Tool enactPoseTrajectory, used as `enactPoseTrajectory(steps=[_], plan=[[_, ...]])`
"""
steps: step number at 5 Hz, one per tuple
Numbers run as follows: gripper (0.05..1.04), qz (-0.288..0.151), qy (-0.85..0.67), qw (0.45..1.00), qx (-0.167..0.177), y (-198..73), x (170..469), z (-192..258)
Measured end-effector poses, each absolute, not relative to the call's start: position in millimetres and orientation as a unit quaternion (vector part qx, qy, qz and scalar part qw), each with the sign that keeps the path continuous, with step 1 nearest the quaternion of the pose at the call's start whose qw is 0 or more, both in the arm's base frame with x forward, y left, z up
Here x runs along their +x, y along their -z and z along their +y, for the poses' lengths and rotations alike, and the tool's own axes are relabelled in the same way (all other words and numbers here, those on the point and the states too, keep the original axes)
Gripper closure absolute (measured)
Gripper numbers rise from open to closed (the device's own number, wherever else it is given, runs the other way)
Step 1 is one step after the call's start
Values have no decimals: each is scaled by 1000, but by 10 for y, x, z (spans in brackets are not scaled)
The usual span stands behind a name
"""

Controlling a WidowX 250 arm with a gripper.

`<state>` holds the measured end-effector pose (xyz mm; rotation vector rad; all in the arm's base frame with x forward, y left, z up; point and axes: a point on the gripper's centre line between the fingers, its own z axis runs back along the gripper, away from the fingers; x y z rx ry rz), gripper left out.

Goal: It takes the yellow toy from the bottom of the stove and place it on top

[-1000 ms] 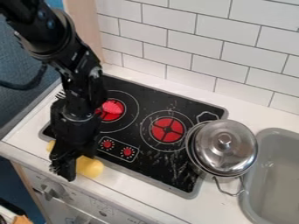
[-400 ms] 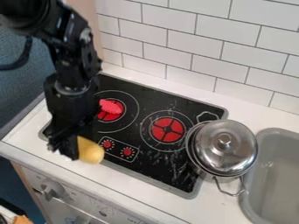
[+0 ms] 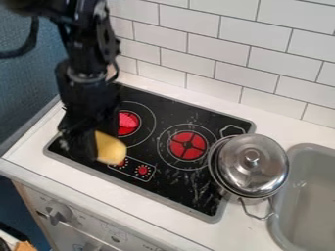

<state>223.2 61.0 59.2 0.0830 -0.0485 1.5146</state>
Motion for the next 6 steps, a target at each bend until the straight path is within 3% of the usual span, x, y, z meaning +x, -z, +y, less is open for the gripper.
enactPoseTrajectory(steps=[1,4,5,6], plan=[[504,-55,-639,767,26,-768,2507,419],[504,-133,-365,920,58,-507,3312,88],[504,-159,-360,917,69,-403,3503,132],[504,-157,-363,918,43,-244,3707,56]])
